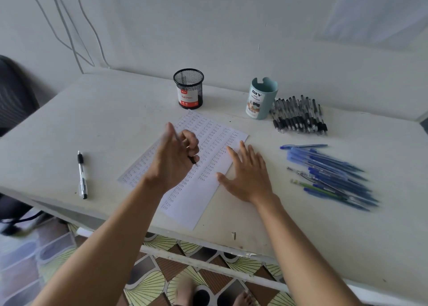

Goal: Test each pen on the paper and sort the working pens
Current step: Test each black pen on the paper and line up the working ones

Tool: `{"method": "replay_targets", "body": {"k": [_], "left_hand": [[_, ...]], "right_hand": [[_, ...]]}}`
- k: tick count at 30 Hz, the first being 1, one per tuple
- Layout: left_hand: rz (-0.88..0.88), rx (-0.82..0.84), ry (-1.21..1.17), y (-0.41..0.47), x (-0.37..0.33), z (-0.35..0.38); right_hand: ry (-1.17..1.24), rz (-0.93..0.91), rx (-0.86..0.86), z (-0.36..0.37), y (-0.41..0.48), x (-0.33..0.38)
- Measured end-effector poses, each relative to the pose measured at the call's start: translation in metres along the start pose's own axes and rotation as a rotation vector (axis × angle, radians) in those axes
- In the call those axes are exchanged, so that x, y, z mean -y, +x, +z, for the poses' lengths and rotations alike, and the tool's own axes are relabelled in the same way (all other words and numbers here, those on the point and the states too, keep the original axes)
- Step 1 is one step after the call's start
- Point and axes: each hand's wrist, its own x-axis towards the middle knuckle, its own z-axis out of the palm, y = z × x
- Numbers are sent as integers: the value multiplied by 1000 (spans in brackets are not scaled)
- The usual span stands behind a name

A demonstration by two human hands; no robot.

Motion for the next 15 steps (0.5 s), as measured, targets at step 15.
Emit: {"method": "replay_targets", "body": {"k": [15], "left_hand": [[69,-305,743,-2,26,0]], "right_hand": [[3,2,-19,-1,1,1]]}}
